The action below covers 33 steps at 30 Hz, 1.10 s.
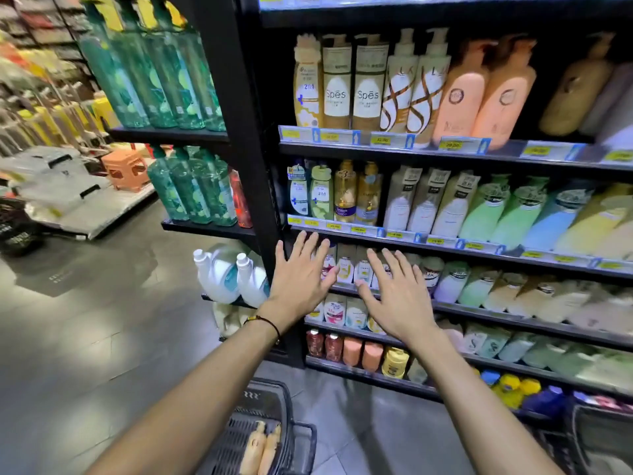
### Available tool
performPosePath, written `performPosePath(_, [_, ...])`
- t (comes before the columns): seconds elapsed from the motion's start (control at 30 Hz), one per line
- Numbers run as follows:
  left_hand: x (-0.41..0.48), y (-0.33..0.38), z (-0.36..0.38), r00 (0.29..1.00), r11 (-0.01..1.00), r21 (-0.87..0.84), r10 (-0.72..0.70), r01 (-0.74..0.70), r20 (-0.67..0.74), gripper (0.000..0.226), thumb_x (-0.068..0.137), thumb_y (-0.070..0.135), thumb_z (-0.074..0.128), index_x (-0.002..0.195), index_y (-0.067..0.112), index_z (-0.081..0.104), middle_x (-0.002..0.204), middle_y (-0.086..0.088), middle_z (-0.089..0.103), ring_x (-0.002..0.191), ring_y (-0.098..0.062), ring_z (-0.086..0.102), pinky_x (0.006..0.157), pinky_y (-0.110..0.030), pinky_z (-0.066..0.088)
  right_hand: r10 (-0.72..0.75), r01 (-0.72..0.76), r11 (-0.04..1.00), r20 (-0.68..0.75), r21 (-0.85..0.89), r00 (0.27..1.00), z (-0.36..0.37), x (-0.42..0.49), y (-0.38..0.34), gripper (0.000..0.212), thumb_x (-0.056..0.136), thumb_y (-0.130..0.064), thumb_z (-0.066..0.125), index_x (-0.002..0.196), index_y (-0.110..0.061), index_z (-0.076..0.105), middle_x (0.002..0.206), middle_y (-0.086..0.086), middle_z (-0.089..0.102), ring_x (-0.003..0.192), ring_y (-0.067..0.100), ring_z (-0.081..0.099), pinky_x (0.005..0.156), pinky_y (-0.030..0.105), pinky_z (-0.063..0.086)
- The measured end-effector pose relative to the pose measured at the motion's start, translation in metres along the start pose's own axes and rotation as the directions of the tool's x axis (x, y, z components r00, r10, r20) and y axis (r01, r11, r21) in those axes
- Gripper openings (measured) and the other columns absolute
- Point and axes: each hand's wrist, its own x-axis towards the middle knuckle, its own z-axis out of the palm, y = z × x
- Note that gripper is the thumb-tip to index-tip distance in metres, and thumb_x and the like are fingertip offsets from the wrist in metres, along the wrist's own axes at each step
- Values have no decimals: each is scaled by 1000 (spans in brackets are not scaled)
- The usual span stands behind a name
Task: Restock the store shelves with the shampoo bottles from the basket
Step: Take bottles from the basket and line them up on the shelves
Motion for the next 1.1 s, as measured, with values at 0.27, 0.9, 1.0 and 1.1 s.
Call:
performPosePath(0.27, [-92, -144, 47, 998, 996, -85, -13, 18, 59, 65, 101, 58, 39, 154, 22, 38, 164, -4, 33, 154, -26, 22, 118, -65, 21, 18, -17, 1000, 122, -9, 992, 80, -29, -150, 71, 100, -65, 30, 162, -32, 20, 167, 6, 26, 156, 28, 17, 123, 51, 20])
performPosePath(0.9, [-176, -272, 180, 899, 993, -105, -2, 53, 438, 64, 100, 56, 33, 155, 23, 30, 161, -5, 34, 151, -26, 25, 116, -60, 27, 103, -140, 986, 341, 87, 935, 271, -66, -236, 69, 102, -54, 40, 162, -22, 25, 166, 3, 29, 156, 24, 19, 123, 42, 15])
performPosePath(1.0, [-185, -279, 225, 854, 994, -93, -4, 61, 519, 61, 101, 57, 30, 151, 22, 31, 158, -5, 36, 148, -26, 28, 115, -61, 29, 113, -156, 984, 386, 83, 916, 317, -65, -227, 70, 101, -53, 39, 160, -16, 28, 164, 7, 33, 154, 28, 23, 122, 46, 21])
performPosePath(1.1, [-202, -283, 276, 792, 988, -113, -14, 105, 611, 64, 101, 58, 32, 155, 23, 26, 160, -5, 34, 148, -27, 28, 116, -61, 26, 141, -191, 979, 440, 71, 887, 367, -78, -214, 70, 101, -49, 43, 159, -12, 29, 163, 10, 34, 153, 31, 24, 123, 47, 23])
